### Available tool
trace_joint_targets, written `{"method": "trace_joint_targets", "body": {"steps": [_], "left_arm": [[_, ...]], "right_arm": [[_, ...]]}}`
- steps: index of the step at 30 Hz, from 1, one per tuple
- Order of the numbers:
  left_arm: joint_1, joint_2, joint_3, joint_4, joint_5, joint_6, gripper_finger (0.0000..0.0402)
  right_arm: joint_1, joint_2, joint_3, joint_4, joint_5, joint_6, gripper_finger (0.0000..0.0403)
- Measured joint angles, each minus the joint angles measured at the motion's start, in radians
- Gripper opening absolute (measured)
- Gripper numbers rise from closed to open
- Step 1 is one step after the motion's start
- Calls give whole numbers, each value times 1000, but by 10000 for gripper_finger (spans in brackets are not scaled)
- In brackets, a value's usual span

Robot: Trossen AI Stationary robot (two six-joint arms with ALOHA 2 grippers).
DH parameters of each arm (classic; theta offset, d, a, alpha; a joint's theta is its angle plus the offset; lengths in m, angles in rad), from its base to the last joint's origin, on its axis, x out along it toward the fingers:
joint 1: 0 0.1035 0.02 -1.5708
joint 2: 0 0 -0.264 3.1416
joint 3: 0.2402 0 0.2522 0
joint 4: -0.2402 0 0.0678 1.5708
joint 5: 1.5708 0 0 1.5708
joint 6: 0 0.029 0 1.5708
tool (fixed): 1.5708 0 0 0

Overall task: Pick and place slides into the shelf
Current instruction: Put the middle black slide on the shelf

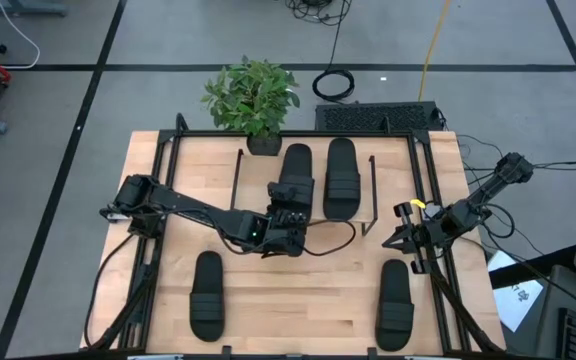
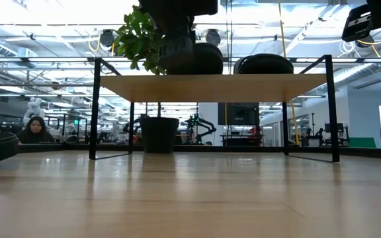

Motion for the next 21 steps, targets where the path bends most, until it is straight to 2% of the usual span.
{"method": "trace_joint_targets", "body": {"steps": [12, 21], "left_arm": [[34, 0, 0, -4, -19, -2, 93], [40, 0, 0, -18, 106, -21, 93]], "right_arm": [[0, 0, 0, 0, 0, 0, 0], [0, 0, 0, 0, 0, 0, 0]]}}
